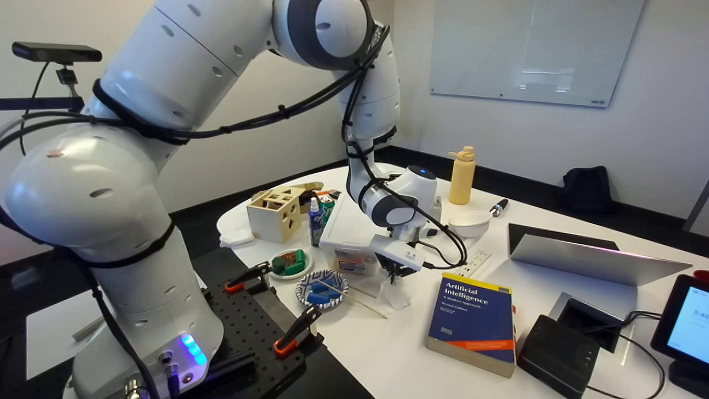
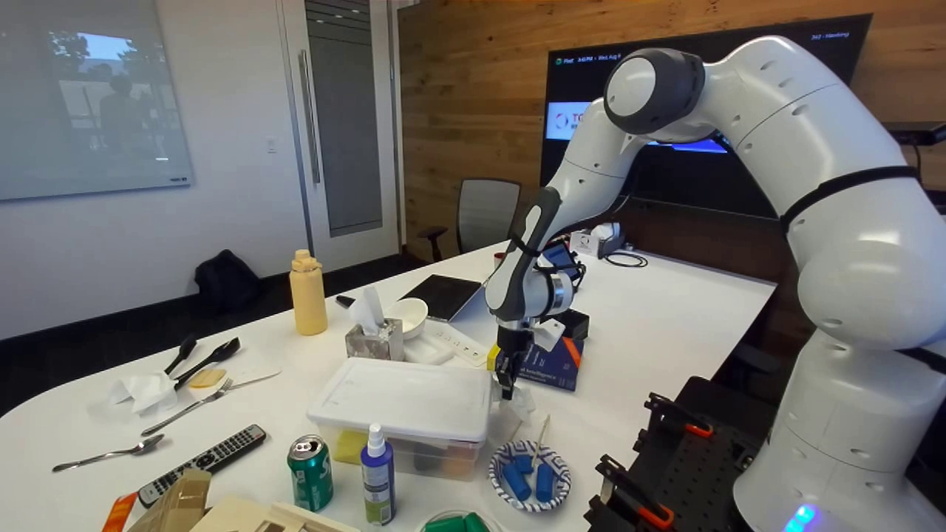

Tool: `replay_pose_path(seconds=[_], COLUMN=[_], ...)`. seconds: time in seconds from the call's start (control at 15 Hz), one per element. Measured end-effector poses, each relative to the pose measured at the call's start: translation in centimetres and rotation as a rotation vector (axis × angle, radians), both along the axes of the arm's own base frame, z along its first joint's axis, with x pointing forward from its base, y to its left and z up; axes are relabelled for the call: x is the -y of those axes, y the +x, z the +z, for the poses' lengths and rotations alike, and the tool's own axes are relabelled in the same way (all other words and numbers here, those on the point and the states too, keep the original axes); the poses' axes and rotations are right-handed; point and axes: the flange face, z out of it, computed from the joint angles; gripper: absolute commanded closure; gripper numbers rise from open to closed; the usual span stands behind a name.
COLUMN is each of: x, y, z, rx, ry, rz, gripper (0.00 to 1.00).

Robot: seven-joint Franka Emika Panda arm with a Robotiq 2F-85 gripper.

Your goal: Use the white napkin to wipe the counter.

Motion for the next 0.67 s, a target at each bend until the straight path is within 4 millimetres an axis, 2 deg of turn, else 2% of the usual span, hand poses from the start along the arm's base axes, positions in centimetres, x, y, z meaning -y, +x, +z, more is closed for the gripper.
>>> replay_pose_path(seconds=[0.2,0.33,0.53,0.67], x=[2.9,5.3,7.8,8.1], y=[1.2,1.3,0.1,-1.0], z=[0.3,0.5,0.1,-0.6], rx=[0.022,0.027,-0.012,-0.062], ry=[-0.034,-0.063,-0.082,-0.069], rz=[-0.063,-0.093,-0.105,-0.092], gripper=[0.99,0.99,0.99,0.99])
